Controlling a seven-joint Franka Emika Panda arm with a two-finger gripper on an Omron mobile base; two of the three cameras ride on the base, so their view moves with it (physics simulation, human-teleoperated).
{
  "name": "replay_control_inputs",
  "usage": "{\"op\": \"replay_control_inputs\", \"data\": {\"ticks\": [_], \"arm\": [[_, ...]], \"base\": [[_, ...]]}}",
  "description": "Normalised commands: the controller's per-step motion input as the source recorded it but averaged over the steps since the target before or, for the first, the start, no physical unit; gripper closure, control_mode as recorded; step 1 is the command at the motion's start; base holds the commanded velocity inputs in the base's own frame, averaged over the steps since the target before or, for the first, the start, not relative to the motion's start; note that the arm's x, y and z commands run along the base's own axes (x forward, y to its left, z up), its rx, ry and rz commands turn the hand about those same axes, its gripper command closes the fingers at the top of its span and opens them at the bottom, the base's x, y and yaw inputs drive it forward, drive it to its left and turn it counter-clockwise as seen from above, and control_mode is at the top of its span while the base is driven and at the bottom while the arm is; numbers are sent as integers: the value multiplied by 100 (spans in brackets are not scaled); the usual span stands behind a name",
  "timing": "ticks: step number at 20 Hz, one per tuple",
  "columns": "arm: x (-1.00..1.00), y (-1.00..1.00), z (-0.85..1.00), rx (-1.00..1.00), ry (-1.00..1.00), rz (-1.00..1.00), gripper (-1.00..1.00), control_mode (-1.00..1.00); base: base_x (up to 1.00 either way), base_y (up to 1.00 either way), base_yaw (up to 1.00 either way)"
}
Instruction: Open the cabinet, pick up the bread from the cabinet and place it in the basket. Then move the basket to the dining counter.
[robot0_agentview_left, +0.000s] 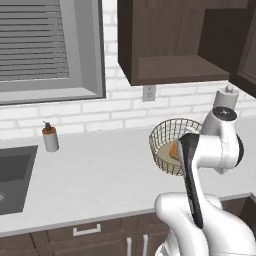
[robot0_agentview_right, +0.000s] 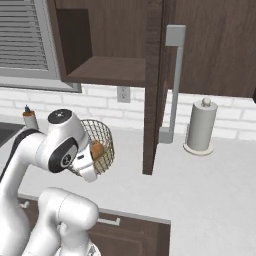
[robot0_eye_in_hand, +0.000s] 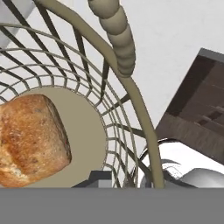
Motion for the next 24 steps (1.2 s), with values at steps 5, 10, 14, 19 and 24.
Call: {"op": "replay_control_inputs", "data": {"ticks": [5,10,14,19,24], "arm": [[-73,0,100,2,-3,0,100,-100],[-54,1,100,7,0,0,100,-100],[-46,2,83,3,-2,0,100,-100],[-25,17,31,0,-2,1,100,100],[0,0,0,0,0,0,100,100]], "base": [[0,0,0],[0,0,0],[0,0,0],[-13,13,3],[-22,84,31]]}}
